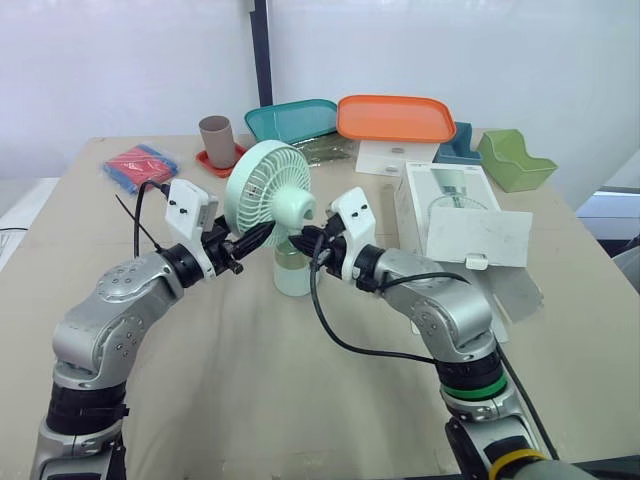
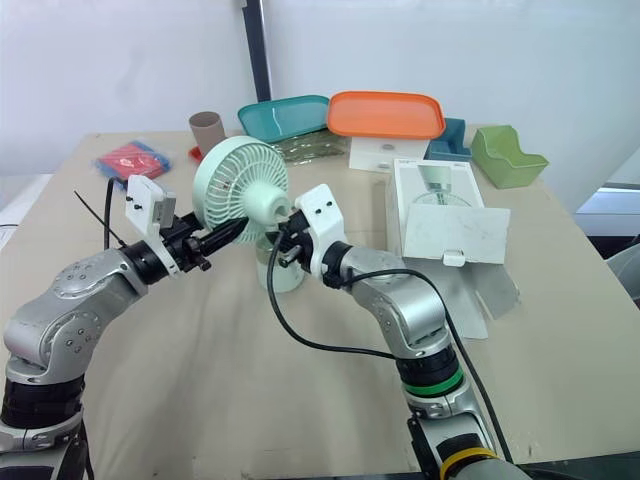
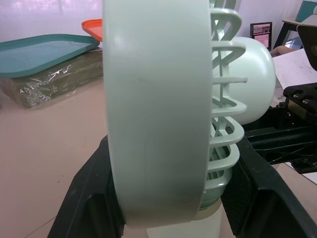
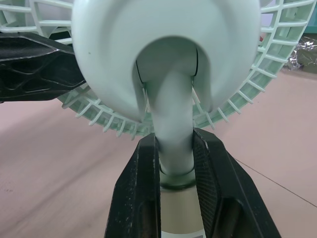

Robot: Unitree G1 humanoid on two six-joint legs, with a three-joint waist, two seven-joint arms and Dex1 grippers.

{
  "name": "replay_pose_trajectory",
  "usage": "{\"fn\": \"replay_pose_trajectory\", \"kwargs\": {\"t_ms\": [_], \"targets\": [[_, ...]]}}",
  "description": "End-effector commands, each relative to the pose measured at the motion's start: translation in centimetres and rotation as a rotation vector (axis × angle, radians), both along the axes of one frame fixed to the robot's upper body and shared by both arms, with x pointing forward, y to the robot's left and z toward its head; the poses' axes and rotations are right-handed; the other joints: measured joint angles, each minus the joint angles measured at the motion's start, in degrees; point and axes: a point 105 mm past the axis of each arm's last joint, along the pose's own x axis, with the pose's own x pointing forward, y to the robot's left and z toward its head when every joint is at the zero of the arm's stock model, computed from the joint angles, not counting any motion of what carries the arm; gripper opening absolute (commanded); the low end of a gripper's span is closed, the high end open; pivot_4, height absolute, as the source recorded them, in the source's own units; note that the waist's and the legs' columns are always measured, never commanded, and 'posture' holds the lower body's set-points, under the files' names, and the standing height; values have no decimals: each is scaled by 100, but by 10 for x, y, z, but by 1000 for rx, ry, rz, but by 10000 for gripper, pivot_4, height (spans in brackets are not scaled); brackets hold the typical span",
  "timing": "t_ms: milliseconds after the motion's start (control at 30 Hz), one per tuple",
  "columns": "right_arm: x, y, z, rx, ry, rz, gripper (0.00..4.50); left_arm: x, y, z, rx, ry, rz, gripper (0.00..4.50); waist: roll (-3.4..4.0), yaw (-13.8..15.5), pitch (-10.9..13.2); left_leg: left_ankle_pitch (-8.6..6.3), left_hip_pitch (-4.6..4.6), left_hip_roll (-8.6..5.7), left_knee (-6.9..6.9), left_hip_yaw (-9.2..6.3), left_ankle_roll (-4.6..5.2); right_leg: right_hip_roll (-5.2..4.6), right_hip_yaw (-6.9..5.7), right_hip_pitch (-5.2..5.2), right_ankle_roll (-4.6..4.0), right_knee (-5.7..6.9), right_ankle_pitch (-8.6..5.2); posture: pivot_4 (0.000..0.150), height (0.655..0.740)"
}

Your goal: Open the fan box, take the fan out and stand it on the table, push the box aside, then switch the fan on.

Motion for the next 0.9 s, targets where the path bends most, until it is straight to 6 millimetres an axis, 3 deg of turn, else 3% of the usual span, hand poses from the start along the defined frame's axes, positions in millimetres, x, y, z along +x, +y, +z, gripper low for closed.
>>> {"fn": "replay_pose_trajectory", "kwargs": {"t_ms": [33,233,300,467,700,900], "targets": [[-3,6,10,21,-29,28,3342,-7,-7,20,-12,-80,-37,20405,0,0,0,0,0,0,0,0,0,0,0,0,0,0,0,1500,7400],[-1,6,11,21,-36,32,3342,-8,-9,18,-11,-69,-54,20405,0,0,0,0,0,0,0,0,0,0,0,0,0,0,0,1500,7400],[-2,7,11,22,-40,37,3342,-8,-8,19,-22,-68,-55,30116,0,-1,0,0,0,0,0,0,0,0,0,0,0,0,0,1500,7400],[-3,8,11,22,-48,59,3342,-8,-5,19,-9,-63,-62,44376,0,-40,0,0,0,0,0,0,0,0,0,0,0,1,0,1500,7400],[-2,0,14,36,-70,91,3342,-13,14,19,30,-49,-76,44376,0,-104,0,-1,0,1,0,1,1,1,0,-1,0,1,0,1500,7400],[-3,-13,19,46,-116,181,3342,-28,42,23,27,-4,-128,44376,1,-112,1,-15,-1,2,-1,1,27,4,1,-3,0,0,0,1500,7400]]}}
